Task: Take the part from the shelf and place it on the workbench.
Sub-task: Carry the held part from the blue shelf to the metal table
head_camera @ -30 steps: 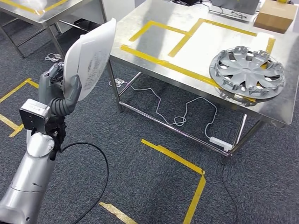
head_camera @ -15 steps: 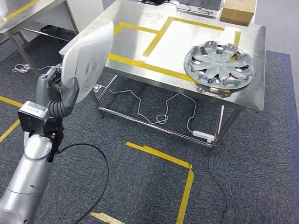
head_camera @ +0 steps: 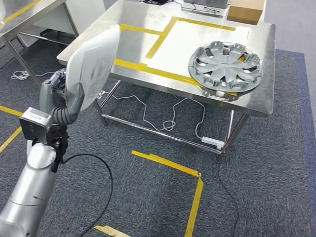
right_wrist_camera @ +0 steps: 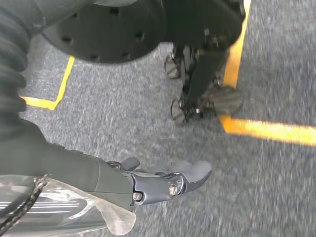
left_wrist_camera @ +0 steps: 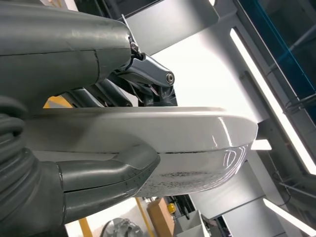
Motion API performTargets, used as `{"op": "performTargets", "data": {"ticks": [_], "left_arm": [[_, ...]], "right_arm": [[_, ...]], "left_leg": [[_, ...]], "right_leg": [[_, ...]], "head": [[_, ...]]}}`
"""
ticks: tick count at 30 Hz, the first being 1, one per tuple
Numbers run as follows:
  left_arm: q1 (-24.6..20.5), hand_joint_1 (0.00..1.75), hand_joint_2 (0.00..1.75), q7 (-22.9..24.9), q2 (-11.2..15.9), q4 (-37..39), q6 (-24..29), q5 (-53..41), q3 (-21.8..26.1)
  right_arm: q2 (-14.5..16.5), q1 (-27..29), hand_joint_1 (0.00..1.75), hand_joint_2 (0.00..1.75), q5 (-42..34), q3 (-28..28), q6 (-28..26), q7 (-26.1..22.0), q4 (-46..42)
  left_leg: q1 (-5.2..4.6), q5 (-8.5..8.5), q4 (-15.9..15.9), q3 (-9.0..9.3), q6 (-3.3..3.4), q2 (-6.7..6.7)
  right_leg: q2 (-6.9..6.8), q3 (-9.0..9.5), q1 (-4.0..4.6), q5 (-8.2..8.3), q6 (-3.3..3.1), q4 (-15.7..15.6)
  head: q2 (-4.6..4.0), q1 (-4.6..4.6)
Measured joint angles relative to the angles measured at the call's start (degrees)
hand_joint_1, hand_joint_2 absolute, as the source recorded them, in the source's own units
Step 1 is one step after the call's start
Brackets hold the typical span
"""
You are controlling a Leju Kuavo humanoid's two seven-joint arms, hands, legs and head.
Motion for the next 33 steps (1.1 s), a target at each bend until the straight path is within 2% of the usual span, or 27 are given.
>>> {"op": "performTargets", "data": {"ticks": [2,5,6,7,8,10,11,13,15,17,18,20,21,22,23,25,26,27,28,31,33], "left_arm": [[0.0,1.75,1.75,0.0,0.0,-0.1,0.0,0.0,0.1],[0.3,1.75,1.75,0.0,0.2,-0.1,0.2,0.2,0.2],[0.4,1.75,1.75,0.0,0.2,-0.1,0.3,0.3,0.2],[0.5,1.75,1.75,0.1,0.2,-0.1,0.4,0.3,0.3],[0.6,1.75,1.75,0.1,0.2,-0.1,0.6,0.3,0.3],[0.6,1.75,1.75,0.1,0.3,-0.2,0.8,0.2,0.4],[0.6,1.75,1.75,0.1,0.3,-0.2,0.9,0.2,0.5],[0.6,1.75,1.75,0.1,0.3,-0.2,0.9,0.2,0.5],[0.6,1.75,1.75,0.2,0.3,-0.3,1.0,0.1,0.5],[0.5,1.75,1.75,0.2,0.2,-0.4,1.0,0.1,0.5],[0.4,1.75,1.75,0.2,0.2,-0.5,1.0,0.0,0.5],[0.4,1.75,1.75,0.2,0.2,-0.5,1.0,0.0,0.5],[0.5,1.75,1.75,0.2,0.1,-0.5,1.0,-0.1,0.5],[0.5,1.75,1.75,0.2,0.1,-0.5,1.1,-0.1,0.5],[0.6,1.75,1.75,0.2,0.1,-0.5,1.1,-0.2,0.5],[0.6,1.75,1.75,0.2,0.1,-0.5,1.1,-0.2,0.5],[0.6,1.75,1.75,0.2,0.1,-0.5,1.2,-0.2,0.5],[0.5,1.75,1.75,0.2,0.1,-0.5,1.3,-0.3,0.5],[0.5,1.75,1.75,0.2,0.1,-0.5,1.4,-0.3,0.6],[0.5,1.75,1.75,0.2,0.1,-0.6,1.8,-0.4,0.6],[0.5,1.75,1.75,0.2,0.1,-0.6,2.0,-0.4,0.6]], "right_arm": [[0.0,0.0,0.00,1.75,0.0,0.1,0.0,0.0,0.0],[0.0,0.0,0.00,1.75,0.0,0.3,-0.1,-0.1,0.0],[0.0,0.0,0.00,1.75,0.0,0.3,-0.2,-0.1,0.0],[0.0,0.0,0.00,1.75,0.1,0.4,-0.2,-0.2,0.0],[0.0,0.0,0.00,1.75,0.1,0.4,-0.3,-0.3,0.0],[0.1,0.0,0.00,1.75,0.2,0.4,-0.4,-0.5,0.0],[0.2,0.0,0.00,1.75,0.2,0.4,-0.5,-0.7,0.0],[0.4,0.0,0.00,1.75,0.3,0.4,-0.6,-0.9,0.0],[0.4,0.0,0.00,1.75,0.3,0.4,-0.6,-1.0,0.0],[0.4,0.0,0.00,1.75,0.4,0.4,-0.6,-1.0,0.0],[0.3,-0.1,0.00,1.75,0.4,0.4,-0.7,-1.0,0.0],[0.3,0.0,0.00,1.75,0.4,0.5,-0.7,-1.0,0.0],[0.3,0.0,0.00,1.75,0.4,0.5,-0.7,-1.0,0.0],[0.3,0.1,0.00,1.75,0.4,0.5,-0.8,-1.1,0.0],[0.3,0.1,0.00,1.75,0.4,0.5,-0.8,-1.1,0.0],[0.3,0.1,0.00,1.75,0.4,0.5,-0.8,-1.2,0.0],[0.3,0.0,0.00,1.75,0.4,0.5,-0.8,-1.2,0.0],[0.3,0.0,0.00,1.75,0.4,0.5,-0.8,-1.3,0.0],[0.3,0.0,0.00,1.75,0.4,0.5,-0.8,-1.4,0.0],[0.3,0.1,0.00,1.75,0.4,0.5,-0.8,-1.8,0.0],[0.3,0.1,0.00,1.75,0.4,0.5,-0.8,-2.0,0.0]], "left_leg": [[0.13,-1.71,2.5,-0.95,-0.49,-0.09],[0.15,-6.50,13.3,-6.06,-0.79,-0.29],[0.14,-7.08,15.9,-7.47,-0.75,-0.31],[0.11,-6.48,16.4,-7.98,-0.59,-0.32],[0.04,-4.77,14.7,-7.41,-0.30,-0.35],[-0.30,-0.42,7.2,-4.21,0.70,-0.53],[-0.50,0.87,3.8,-2.72,1.17,-0.63],[-0.83,1.20,0.7,-1.51,1.67,-0.75],[-0.78,1.22,0.0,-1.32,1.82,-0.73],[-0.44,1.40,-0.7,-0.80,2.10,-0.65],[-0.26,1.43,-1.0,-0.55,2.26,-0.58],[-0.22,1.23,-1.0,-0.43,2.48,-0.51],[-0.22,1.12,-1.0,-0.39,2.52,-0.49],[-0.19,1.02,-1.0,-0.32,2.47,-0.48],[-0.14,0.88,-1.0,-0.17,2.33,-0.50],[-0.04,0.45,-0.9,0.28,1.87,-0.53],[-0.12,0.20,-0.7,0.38,1.55,-0.55],[-0.22,0.03,-0.5,0.39,1.23,-0.56],[-0.34,-0.12,-0.4,0.34,0.90,-0.57],[-0.24,-0.79,-0.1,0.42,-0.03,-0.52],[-0.10,-2.69,3.6,-1.00,-0.59,-0.54]], "right_leg": [[0.12,0.24,-0.14,0.07,-0.79,-0.2],[0.41,0.50,-0.02,-0.11,-1.48,-0.2],[0.55,0.59,0.09,-0.18,-1.58,-0.2],[0.69,0.72,0.22,-0.27,-1.65,-0.2],[0.85,0.93,0.37,-0.36,-1.69,-0.2],[1.11,1.36,0.61,-0.62,-1.67,-0.2],[1.22,1.42,0.72,-0.74,-1.55,-0.2],[1.28,1.27,0.73,-0.84,-1.06,-0.2],[1.23,1.17,0.64,-0.93,-0.39,-0.4],[1.03,0.43,0.60,-2.10,0.26,1.2],[0.91,-0.82,0.51,-3.45,0.58,3.7],[0.73,-4.77,0.21,-6.74,1.19,11.4],[0.69,-6.53,0.05,-7.61,1.45,14.5],[0.66,-7.43,-0.07,-7.41,1.66,15.8],[0.61,-7.08,-0.16,-5.97,1.79,14.5],[0.31,-3.76,-0.32,-1.76,1.89,7.2],[0.18,-1.85,-0.32,-0.42,1.76,3.4],[0.09,-0.59,-0.29,0.12,1.48,1.1],[0.07,0.01,-0.19,-0.07,1.10,0.1],[0.29,0.47,-0.12,-0.65,-0.27,-0.1],[0.37,1.15,-0.26,-0.98,-1.12,-0.3]], "head": [[0.01,-0.13],[0.00,-0.31],[0.00,-0.31],[-0.01,-0.31],[-0.01,-0.32],[-0.01,-0.26],[-0.01,-0.25],[-0.01,-0.17],[-0.01,-0.16],[0.00,-0.04],[0.00,0.05],[0.00,0.19],[-0.01,0.18],[-0.01,0.18],[-0.01,0.20],[-0.01,0.20],[-0.01,0.24],[0.00,0.23],[0.01,0.22],[0.01,0.07],[0.00,-0.18]]}}
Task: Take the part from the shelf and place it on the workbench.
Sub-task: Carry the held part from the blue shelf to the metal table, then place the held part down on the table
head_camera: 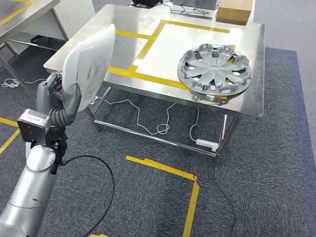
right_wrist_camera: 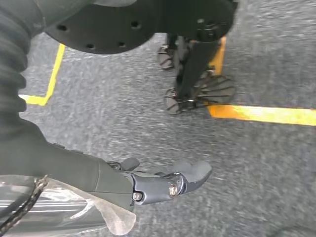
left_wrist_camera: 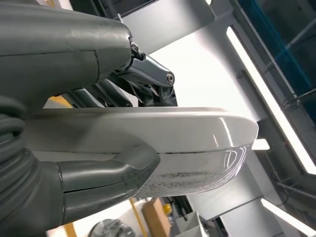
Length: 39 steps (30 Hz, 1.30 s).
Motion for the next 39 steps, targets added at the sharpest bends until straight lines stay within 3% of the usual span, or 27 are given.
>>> {"op": "performTargets", "data": {"ticks": [2,3,4,5,7,8,10,13,15,18,19,20,21,23,25,27,29,31,33,34,35,36,38,39], "left_arm": [[0.1,1.75,1.75,0.1,0.1,0.0,0.1,0.0,0.1],[0.3,1.75,1.75,0.1,0.1,0.0,0.2,0.0,0.2],[0.4,1.75,1.75,0.2,0.1,0.0,0.3,0.0,0.3],[0.5,1.75,1.75,0.2,0.1,0.0,0.5,0.0,0.4],[0.5,1.75,1.75,0.2,0.1,0.0,0.7,0.0,0.5],[0.5,1.75,1.75,0.2,0.1,0.0,0.8,0.0,0.6],[0.4,1.75,1.75,0.3,0.1,0.0,0.9,0.0,0.7],[0.4,1.75,1.75,0.3,0.1,0.0,1.0,-0.1,0.8],[0.4,1.75,1.75,0.3,0.1,0.0,1.1,-0.2,0.8],[0.6,1.75,1.75,0.3,0.0,0.0,1.1,-0.2,0.9],[0.8,1.75,1.75,0.3,0.0,0.0,1.2,-0.2,0.9],[1.0,1.75,1.75,0.3,0.0,0.0,1.2,-0.2,0.9],[1.1,1.75,1.75,0.3,0.0,0.0,1.3,-0.2,0.9],[1.2,1.75,1.75,0.3,0.0,0.0,1.5,-0.2,0.9],[1.3,1.75,1.75,0.4,-0.1,0.0,1.6,-0.2,0.9],[1.3,1.75,1.75,0.5,-0.1,0.0,1.8,-0.2,0.9],[1.3,1.75,1.75,0.5,-0.1,0.0,1.9,-0.2,1.0],[1.2,1.75,1.75,0.5,-0.1,0.0,2.0,-0.1,1.1],[1.4,1.75,1.75,0.5,0.0,0.0,2.1,-0.1,1.2],[1.6,1.75,1.75,0.5,0.0,0.0,2.1,0.0,1.3],[1.7,1.75,1.75,0.5,0.0,0.0,2.2,0.0,1.4],[1.7,1.75,1.75,0.5,0.0,0.0,2.2,-0.1,1.5],[1.7,1.75,1.75,0.5,0.1,0.1,2.4,-0.2,1.7],[1.7,1.75,1.75,0.5,0.1,0.1,2.5,-0.2,1.8]], "right_arm": [[0.0,0.0,0.00,1.75,0.0,0.0,0.0,0.0,0.0],[0.0,0.0,0.00,1.75,0.0,0.0,0.0,0.0,0.0],[0.0,0.1,0.00,1.75,0.0,0.0,0.0,0.0,0.0],[0.0,0.1,0.00,1.75,0.0,0.0,0.0,0.0,0.0],[0.0,0.2,0.00,1.75,0.0,0.0,0.0,0.0,0.0],[0.1,0.2,0.00,1.75,0.0,0.0,0.0,0.0,0.0],[0.2,0.1,0.00,1.75,0.0,0.0,-0.1,0.0,0.0],[0.2,0.0,0.00,1.75,0.0,0.0,-0.2,0.0,0.0],[0.2,-0.1,0.00,1.75,0.0,0.0,-0.3,-0.1,0.0],[0.2,-0.1,0.00,1.75,0.0,0.0,-0.4,-0.1,0.0],[0.2,0.0,0.00,1.75,0.0,0.0,-0.4,-0.1,0.0],[0.2,0.2,0.00,1.75,0.0,0.0,-0.4,-0.1,0.0],[0.2,0.3,0.00,1.75,0.0,0.0,-0.5,-0.1,0.0],[0.2,0.5,0.00,1.75,0.0,0.0,-0.6,-0.1,0.0],[0.2,0.7,0.00,1.75,0.0,0.0,-0.6,-0.1,0.0],[0.2,0.6,0.00,1.75,-0.1,0.0,-0.7,-0.2,0.0],[0.2,0.6,0.00,1.75,-0.1,0.0,-0.7,-0.2,0.0],[0.2,0.5,0.00,1.75,0.0,0.0,-0.7,-0.3,0.0],[0.2,0.5,0.00,1.75,0.0,0.0,-0.8,-0.3,0.0],[0.2,0.5,0.00,1.75,0.0,0.0,-0.8,-0.3,0.0],[0.2,0.5,0.00,1.75,0.0,0.0,-0.8,-0.3,0.0],[0.2,0.5,0.00,1.75,0.0,0.0,-0.8,-0.3,0.0],[0.2,0.5,0.00,1.75,0.0,0.0,-0.8,-0.3,0.0],[0.2,0.5,0.00,1.75,0.0,0.0,-0.8,-0.3,0.0]], "left_leg": [[0.03,-2.99,7.7,-3.85,-0.25,-0.02],[0.03,-3.86,11.1,-5.88,-0.25,-0.03],[0.02,-3.63,12.9,-7.21,-0.14,-0.03],[-0.01,-2.26,12.6,-7.59,0.07,-0.03],[-0.28,3.00,6.1,-5.61,0.94,-0.07],[-0.51,4.79,2.7,-4.25,1.46,-0.07],[-0.94,5.37,-1.8,-2.37,2.23,-0.07],[-0.87,4.17,-3.6,-1.03,2.79,-0.22],[-0.49,3.72,-4.4,0.30,3.24,-0.32],[-0.36,2.46,-4.6,1.69,3.46,-0.33],[-0.35,1.90,-4.6,2.31,3.40,-0.37],[-0.33,1.26,-4.6,3.10,3.31,-0.41],[-0.29,0.57,-4.6,4.05,3.18,-0.44],[-0.25,-0.93,-4.6,5.92,2.74,-0.37],[-0.29,-1.98,-4.7,6.87,2.11,-0.32],[-0.27,-2.19,-4.7,7.21,1.45,-0.35],[-0.21,-1.75,-2.7,6.51,0.90,-0.35],[-0.10,-2.25,3.2,3.19,0.43,-0.34],[0.02,-5.25,9.9,-1.29,0.04,-0.33],[0.05,-6.66,11.7,-2.97,-0.06,-0.33],[0.05,-6.82,11.8,-3.88,-0.10,-0.33],[0.05,-5.36,10.1,-3.97,-0.05,-0.33],[0.01,0.69,3.1,-2.46,0.32,-0.34],[-0.11,2.50,0.0,-1.77,0.55,-0.31]], "right_leg": [[0.06,0.67,0.08,-0.54,-0.50,0.0],[0.12,1.08,0.17,-0.87,-0.59,0.0],[0.21,1.56,0.27,-1.24,-0.62,0.0],[0.32,2.14,0.37,-1.65,-0.61,0.0],[0.52,3.34,0.54,-2.62,-0.53,-0.1],[0.58,3.84,0.66,-3.12,-0.35,-0.1],[0.60,4.30,0.70,-3.77,0.25,-0.4],[0.39,4.78,0.69,-3.55,1.52,-0.1],[0.28,3.03,0.68,-3.92,2.08,3.3],[0.26,-4.38,0.44,-7.06,2.54,13.3],[0.25,-6.46,0.37,-7.90,2.65,15.1],[0.22,-7.59,0.34,-7.71,2.80,14.9],[0.17,-7.78,0.32,-6.26,2.87,12.8],[-0.11,-6.73,0.36,-0.14,2.72,5.8],[-0.33,-5.75,0.64,3.92,1.91,1.3],[-0.30,-5.22,0.91,4.00,0.82,0.7],[-0.23,-4.29,0.71,3.81,0.04,0.2],[-0.16,-3.16,0.46,3.27,-0.50,-0.2],[-0.02,-2.23,0.45,2.43,-0.70,-0.3],[0.08,-1.71,0.46,1.97,-0.67,-0.3],[0.17,-1.11,0.46,1.54,-0.63,-0.3],[0.25,-0.45,0.46,1.11,-0.59,-0.2],[0.39,0.65,0.46,0.30,-0.40,-0.3],[0.48,0.99,0.50,0.00,-0.19,-0.3]], "head": [[-0.01,-0.18],[-0.01,-0.15],[-0.01,-0.17],[-0.01,-0.16],[-0.01,-0.15],[-0.01,-0.05],[-0.01,0.09],[0.01,0.11],[0.01,0.22],[0.00,0.31],[0.00,0.30],[0.01,0.32],[0.00,0.32],[0.00,0.34],[0.00,0.33],[0.00,0.33],[0.00,0.25],[0.00,0.04],[-0.01,-0.05],[-0.01,-0.04],[-0.01,-0.04],[-0.01,-0.04],[-0.01,-0.03],[-0.01,-0.02]]}}
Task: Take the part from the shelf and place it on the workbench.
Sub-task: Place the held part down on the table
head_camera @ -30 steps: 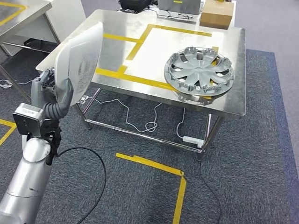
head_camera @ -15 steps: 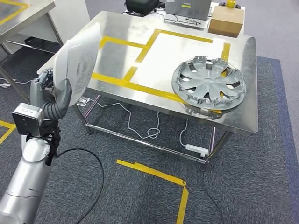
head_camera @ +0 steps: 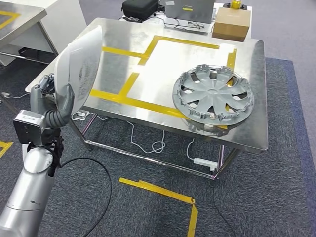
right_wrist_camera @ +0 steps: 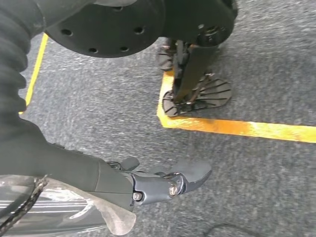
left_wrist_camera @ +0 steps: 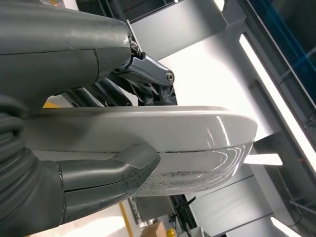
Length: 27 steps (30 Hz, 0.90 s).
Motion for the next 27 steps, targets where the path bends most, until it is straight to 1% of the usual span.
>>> {"op": "performTargets", "data": {"ticks": [1,3,4,5,6,7,8,9,10,11,12,13,14,15,16,17,19,21,22,23,24,25,26,27], "left_arm": [[0.0,1.75,1.75,0.0,0.0,0.0,0.1,0.0,0.1],[-0.1,1.75,1.75,0.1,0.0,0.1,0.3,-0.1,0.2],[-0.1,1.75,1.75,0.1,0.0,0.1,0.4,-0.2,0.3],[-0.1,1.75,1.75,0.1,0.0,0.1,0.5,-0.2,0.3],[-0.2,1.75,1.75,0.1,0.0,0.1,0.6,-0.3,0.3],[-0.3,1.75,1.75,0.1,-0.1,0.1,0.6,-0.3,0.4],[-0.3,1.75,1.75,0.1,-0.1,0.1,0.6,-0.3,0.4],[-0.3,1.75,1.75,0.1,-0.1,0.1,0.6,-0.3,0.4],[-0.3,1.75,1.75,0.1,-0.2,0.2,0.6,-0.4,0.4],[-0.2,1.75,1.75,0.1,-0.2,0.2,0.5,-0.5,0.4],[-0.2,1.75,1.75,0.1,-0.3,0.4,0.5,-0.6,0.3],[-0.2,1.75,1.75,0.1,-0.3,0.4,0.5,-0.6,0.3],[-0.2,1.75,1.75,0.1,-0.3,0.5,0.5,-0.6,0.3],[-0.3,1.75,1.75,0.1,-0.3,0.6,0.5,-0.7,0.3],[-0.4,1.75,1.75,0.1,-0.3,0.6,0.5,-0.7,0.3],[-0.5,1.75,1.75,0.2,-0.3,0.6,0.5,-0.7,0.3],[-0.5,1.75,1.75,0.2,-0.3,0.7,0.5,-0.7,0.3],[-0.6,1.75,1.75,0.2,-0.3,0.7,0.5,-0.8,0.3],[-0.7,1.75,1.75,0.2,-0.3,0.7,0.5,-0.8,0.3],[-0.8,1.75,1.75,0.2,-0.3,0.7,0.5,-0.8,0.3],[-0.9,1.75,1.75,0.2,-0.3,0.7,0.5,-0.8,0.3],[-0.9,1.75,1.75,0.2,-0.3,0.8,0.5,-0.8,0.3],[-0.8,1.75,1.75,0.3,-0.3,0.9,0.5,-0.9,0.3],[-0.7,1.75,1.75,0.3,-0.3,1.0,0.5,-0.9,0.3]], "right_arm": [[0.0,-0.1,0.00,1.75,0.0,0.0,0.0,0.0,0.0],[0.0,-0.1,0.00,1.75,0.0,0.0,0.0,0.0,0.0],[0.0,-0.1,0.00,1.75,0.1,0.0,0.0,0.0,0.0],[0.0,-0.1,0.00,1.75,0.1,0.0,0.0,0.0,0.0],[0.0,-0.2,0.00,1.75,0.1,0.0,0.0,0.0,0.0],[0.0,-0.2,0.00,1.75,0.1,0.0,0.0,-0.1,0.0],[0.0,-0.3,0.00,1.75,0.1,0.0,0.0,-0.2,0.0],[0.0,-0.3,0.00,1.75,0.1,0.0,0.0,-0.2,0.0],[0.0,-0.3,0.00,1.75,0.1,0.0,0.0,-0.3,0.0],[0.0,-0.2,0.00,1.75,0.2,0.0,0.0,-0.3,0.0],[0.0,-0.2,0.00,1.75,0.2,0.0,0.0,-0.3,0.0],[0.0,-0.2,0.00,1.75,0.2,0.0,0.1,-0.4,0.0],[0.0,-0.2,0.00,1.75,0.3,0.0,0.1,-0.4,0.0],[0.0,-0.2,0.00,1.75,0.3,0.0,0.1,-0.5,0.0],[0.0,-0.3,0.00,1.75,0.3,0.0,0.1,-0.6,0.0],[-0.1,-0.4,0.00,1.75,0.3,0.0,0.1,-0.6,0.0],[-0.1,-0.4,0.00,1.75,0.3,0.0,0.1,-0.6,0.0],[0.0,-0.3,0.00,1.75,0.3,0.0,0.1,-0.6,0.0],[0.0,-0.2,0.00,1.75,0.3,0.0,0.1,-0.7,0.0],[0.0,-0.2,0.00,1.75,0.3,0.0,0.2,-0.7,0.0],[0.0,-0.2,0.00,1.75,0.3,0.0,0.2,-0.7,0.0],[0.0,-0.3,0.00,1.75,0.3,0.0,0.2,-0.7,0.0],[0.0,-0.2,0.00,1.75,0.3,0.0,0.2,-0.7,0.0],[0.0,-0.1,0.00,1.75,0.3,0.0,0.2,-0.7,0.0]], "left_leg": [[-0.15,1.18,-2.1,0.42,0.29,0.00],[-0.43,1.07,-3.1,0.42,0.89,-0.01],[-0.32,1.57,-3.4,0.63,1.29,-0.04],[-0.19,1.66,-3.6,0.88,1.62,-0.03],[-0.04,1.70,-3.8,1.15,1.95,0.00],[0.09,1.68,-4.0,1.40,2.27,0.04],[0.05,1.49,-4.1,1.48,2.51,0.05],[0.01,1.28,-4.0,1.51,2.68,0.04],[-0.05,1.04,-4.0,1.59,2.78,0.02],[-0.12,0.78,-4.0,1.77,2.81,-0.02],[-0.20,0.54,-4.0,2.09,2.79,-0.06],[-0.27,0.26,-4.0,2.54,2.74,-0.09],[-0.31,-0.07,-4.0,3.03,2.65,-0.10],[-0.41,-0.39,-4.0,3.42,2.48,-0.11],[-0.45,-0.66,-3.9,3.63,2.24,-0.10],[-0.47,-0.84,-4.0,3.72,2.00,-0.09],[-0.43,-0.96,-4.0,3.74,1.53,-0.07],[-0.47,-1.26,-4.0,4.04,0.98,-0.05],[-0.46,-1.74,-3.1,3.82,0.68,-0.05],[-0.42,-2.63,-1.1,2.97,0.36,-0.05],[-0.24,-3.83,2.1,1.30,0.09,-0.04],[-0.07,-5.18,6.2,-1.02,-0.18,-0.04],[0.11,-6.06,9.9,-3.40,-0.43,-0.04],[0.26,-5.89,12.1,-5.20,-0.63,-0.04]], "right_leg": [[0.04,0.09,0.04,-0.25,0.29,0.0],[0.07,0.21,0.11,-0.60,0.99,0.0],[0.03,0.14,0.11,-0.85,1.35,-0.1],[-0.03,0.04,0.12,-1.28,1.67,0.2],[-0.08,-0.50,0.13,-2.06,1.93,1.4],[-0.13,-1.77,0.10,-3.37,2.17,3.9],[-0.17,-3.56,0.06,-4.89,2.35,7.4],[-0.18,-5.81,0.00,-6.33,2.49,11.4],[-0.18,-7.83,-0.04,-7.10,2.59,14.7],[-0.19,-8.99,-0.05,-6.82,2.63,16.1],[-0.19,-9.02,-0.04,-5.43,2.55,15.3],[-0.19,-7.85,-0.02,-3.16,2.37,12.2],[-0.20,-5.97,0.05,-0.97,2.07,8.1],[-0.27,-4.14,0.20,0.46,1.74,4.3],[-0.34,-2.64,0.35,1.05,1.43,1.6],[-0.40,-1.80,0.51,0.91,1.18,0.2],[-0.41,-1.32,0.69,0.45,0.85,-0.2],[-0.36,-0.74,0.50,0.39,0.43,-0.7],[-0.38,-0.17,0.29,0.31,0.11,-1.1],[-0.40,0.51,0.07,0.17,-0.18,-1.5],[-0.42,1.13,-0.05,-0.10,-0.42,-1.7],[-0.43,1.64,-0.10,-0.51,-0.58,-1.8],[-0.38,2.16,-0.11,-0.97,-0.58,-1.8],[-0.33,2.79,-0.13,-1.51,-0.50,-1.8]], "head": [[0.01,-0.07],[0.02,-0.21],[0.02,-0.29],[0.02,-0.24],[0.02,-0.15],[0.02,-0.06],[0.02,0.03],[0.02,0.08],[0.02,0.06],[0.02,0.07],[0.02,0.07],[0.02,0.07],[0.02,0.06],[0.02,0.03],[0.02,0.05],[0.02,0.03],[0.02,-0.03],[0.02,-0.14],[0.02,-0.27],[0.02,-0.38],[0.02,-0.50],[0.02,-0.59],[0.02,-0.57],[0.02,-0.58]]}}
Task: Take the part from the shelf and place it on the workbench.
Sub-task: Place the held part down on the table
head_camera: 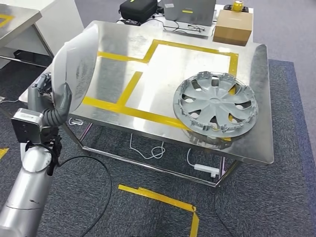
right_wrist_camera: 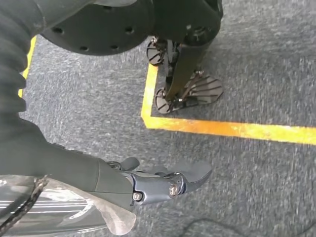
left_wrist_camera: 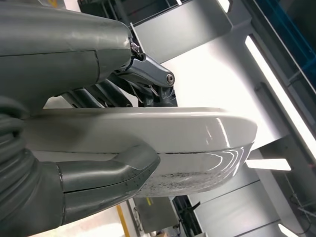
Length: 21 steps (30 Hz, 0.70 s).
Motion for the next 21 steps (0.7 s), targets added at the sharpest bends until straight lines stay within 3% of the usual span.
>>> {"op": "performTargets", "data": {"ticks": [1,2,3,4,5,6,9,10,12,14,15,16,17,18,19,21], "left_arm": [[0.1,1.75,1.75,0.0,0.0,0.1,0.0,0.0,0.0],[0.1,1.75,1.75,0.1,0.0,0.2,0.0,0.0,0.0],[0.1,1.75,1.75,0.1,0.0,0.2,0.0,0.0,0.0],[0.1,1.75,1.75,0.1,0.0,0.3,0.0,0.0,0.0],[0.0,1.75,1.75,0.1,0.0,0.3,0.0,-0.1,0.0],[0.0,1.75,1.75,0.1,0.0,0.4,0.0,-0.1,-0.1],[-0.1,1.75,1.75,0.2,0.0,0.4,0.0,-0.1,-0.1],[-0.1,1.75,1.75,0.2,0.0,0.4,0.0,-0.1,-0.1],[-0.2,1.75,1.75,0.2,0.0,0.4,0.0,-0.1,-0.1],[-0.1,1.75,1.75,0.2,0.0,0.4,0.0,-0.1,-0.1],[0.0,1.75,1.75,0.2,-0.1,0.5,0.0,-0.1,-0.1],[0.0,1.75,1.75,0.2,-0.1,0.5,-0.1,-0.1,-0.1],[0.1,1.75,1.75,0.2,-0.1,0.5,-0.1,-0.1,-0.1],[0.1,1.75,1.75,0.2,-0.1,0.6,-0.1,-0.1,-0.1],[0.1,1.75,1.75,0.2,-0.1,0.6,-0.2,-0.1,-0.1],[0.2,1.75,1.75,0.2,-0.1,0.7,-0.2,-0.1,-0.1]], "right_arm": [[0.0,0.1,0.00,1.75,0.0,0.0,0.0,0.0,0.0],[0.0,0.2,0.00,1.75,0.0,0.0,0.0,0.0,0.0],[0.0,0.2,0.00,1.75,0.0,0.0,0.0,0.0,0.0],[0.0,0.2,0.00,1.75,0.0,0.0,0.0,0.0,0.0],[0.0,0.1,0.00,1.75,0.0,0.0,0.0,0.0,0.0],[0.0,0.0,0.00,1.75,0.0,0.0,0.0,0.0,0.0],[0.0,-0.2,0.00,1.75,0.1,0.0,0.0,0.0,0.0],[0.0,-0.2,0.00,1.75,0.1,0.0,0.0,0.0,0.0],[0.0,-0.4,0.00,1.75,0.1,0.0,0.1,0.0,0.0],[0.0,-0.4,0.00,1.75,0.1,0.0,0.1,0.0,0.0],[0.0,-0.3,0.00,1.75,0.1,0.0,0.1,0.0,0.0],[0.0,-0.2,0.00,1.75,0.1,0.0,0.1,0.0,0.0],[0.0,-0.1,0.00,1.75,0.1,0.0,0.1,0.0,0.0],[0.0,0.0,0.00,1.75,0.1,0.0,0.1,0.0,0.0],[0.0,0.1,0.00,1.75,0.1,0.0,0.1,0.0,0.0],[-0.2,0.2,0.00,1.75,0.1,0.0,0.0,0.0,0.0]], "left_leg": [[0.13,1.42,0.1,-0.84,-0.13,0.00],[0.23,4.06,-2.2,-0.53,-0.19,0.01],[0.31,7.12,-6.0,0.55,-0.18,0.05],[0.24,9.13,-9.3,1.83,-0.12,0.08],[0.12,9.84,-12.3,3.23,0.14,0.09],[-0.06,9.47,-13.9,4.15,0.51,0.07],[-0.15,7.55,-15.2,5.48,2.00,-0.18],[-0.03,7.29,-15.4,5.95,2.44,-0.23],[0.13,6.54,-15.8,7.04,3.05,-0.23],[0.01,5.47,-15.9,8.10,3.37,-0.26],[-0.09,4.88,-15.9,8.76,3.43,-0.30],[-0.20,4.25,-15.9,9.58,3.47,-0.35],[-0.33,3.59,-15.9,10.53,3.48,-0.39],[-0.45,2.86,-15.9,11.56,3.45,-0.41],[-0.52,2.15,-15.9,12.43,3.40,-0.41],[-0.55,1.04,-16.1,13.53,2.96,-0.51]], "right_leg": [[0.07,0.74,-0.03,-0.59,0.14,0.0],[0.13,1.64,-0.09,-1.24,0.34,0.0],[0.18,2.58,-0.15,-1.98,0.62,0.0],[0.22,3.19,-0.12,-2.68,0.96,-0.1],[0.23,3.63,-0.09,-3.33,1.36,-0.1],[0.19,3.84,-0.07,-3.81,1.75,-0.4],[-0.07,4.45,-0.08,-3.75,2.78,0.0],[-0.13,3.76,-0.07,-3.40,3.04,1.7],[-0.14,-0.61,-0.07,-3.66,3.38,8.1],[-0.15,-6.47,-0.06,-6.19,3.56,15.3],[-0.15,-8.77,-0.04,-7.46,3.57,17.2],[-0.15,-10.20,0.00,-7.72,3.45,17.2],[-0.14,-10.71,0.10,-6.63,3.19,15.5],[-0.14,-10.50,0.26,-4.08,2.77,12.3],[-0.09,-10.04,0.52,-0.33,2.13,8.6],[0.07,-9.34,1.07,4.45,1.09,3.8]], "head": [[0.00,0.01],[-0.01,0.00],[-0.01,0.00],[-0.01,0.01],[-0.02,-0.07],[-0.02,-0.09],[-0.02,-0.11],[-0.01,-0.10],[0.00,0.02],[0.00,0.11],[0.00,0.10],[0.00,0.12],[0.00,0.11],[0.00,0.12],[0.00,0.10],[0.00,-0.07]]}}
